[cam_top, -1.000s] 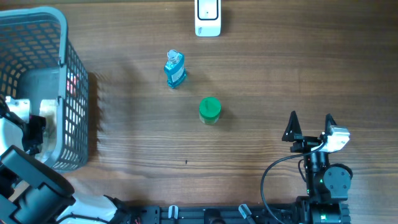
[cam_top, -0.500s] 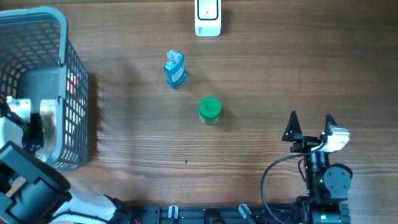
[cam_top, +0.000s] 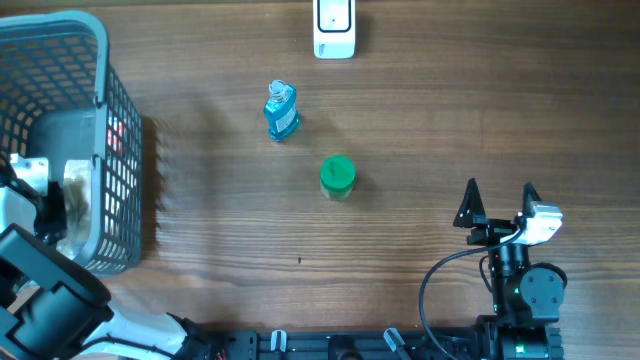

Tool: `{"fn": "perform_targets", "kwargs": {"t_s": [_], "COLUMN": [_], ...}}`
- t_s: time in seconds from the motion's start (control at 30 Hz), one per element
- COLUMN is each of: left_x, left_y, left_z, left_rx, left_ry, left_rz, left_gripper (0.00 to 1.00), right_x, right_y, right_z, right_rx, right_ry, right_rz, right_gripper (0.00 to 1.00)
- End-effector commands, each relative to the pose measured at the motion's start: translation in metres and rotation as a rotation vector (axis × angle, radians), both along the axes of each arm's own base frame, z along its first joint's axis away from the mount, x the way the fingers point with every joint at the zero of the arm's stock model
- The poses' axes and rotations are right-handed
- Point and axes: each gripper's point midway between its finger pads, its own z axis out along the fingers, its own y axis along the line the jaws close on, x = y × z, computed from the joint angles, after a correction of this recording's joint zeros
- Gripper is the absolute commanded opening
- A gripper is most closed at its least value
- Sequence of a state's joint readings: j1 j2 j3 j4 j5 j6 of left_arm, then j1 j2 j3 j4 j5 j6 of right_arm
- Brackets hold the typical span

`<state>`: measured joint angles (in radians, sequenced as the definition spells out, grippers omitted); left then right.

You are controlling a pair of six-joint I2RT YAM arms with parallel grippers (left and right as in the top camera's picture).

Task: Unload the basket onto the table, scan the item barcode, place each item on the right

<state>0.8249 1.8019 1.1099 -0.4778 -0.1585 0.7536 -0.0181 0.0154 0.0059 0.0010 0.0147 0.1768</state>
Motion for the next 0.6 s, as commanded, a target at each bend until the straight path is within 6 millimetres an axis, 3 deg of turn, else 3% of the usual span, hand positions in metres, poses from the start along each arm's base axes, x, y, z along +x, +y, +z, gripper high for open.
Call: {"fn": "perform_targets", "kwargs": {"t_s": [0.0, 0.07, 0.17, 0.4, 0.5, 0.57], "left_x": [-0.001, 0.001, 0.002, 0.002, 0.003, 0.003], "left_y": [0.0, 0.001, 0.001, 0.002, 0.003, 0.003], "left_z": [-0.005, -0.001, 0.006, 0.016, 0.016, 0.016], "left_rx": [-0.006, 0.002, 0.017, 0.03, 0.032, 0.032], "left_ry": [0.009, 0.003, -0.004, -0.032, -0.035, -0.035], "left_rz": [0.003, 0.002, 0.001, 0.027, 0.028, 0.028], "left_gripper": [0.44, 0.61, 1.0, 0.98, 0.83, 0.64], "right_x": [0.0, 0.0, 0.0, 0.0, 0.0, 0.0], "right_y": [0.004, 0.004, 0.004, 0.004, 0.004, 0.004], "right_z": [0.003, 0.003, 0.003, 0.003, 0.003, 0.003], "right_rx": [-0.018, -0.018, -0.018, -0.018, -0.018, -0.018], "right_ry": [-0.012, -0.012, -0.012, -0.012, -0.012, -0.012], "right_rz": [0.02, 0.02, 0.02, 0.02, 0.02, 0.02], "right_gripper": [1.0, 1.0, 1.0, 1.0, 1.0, 1.0]}}
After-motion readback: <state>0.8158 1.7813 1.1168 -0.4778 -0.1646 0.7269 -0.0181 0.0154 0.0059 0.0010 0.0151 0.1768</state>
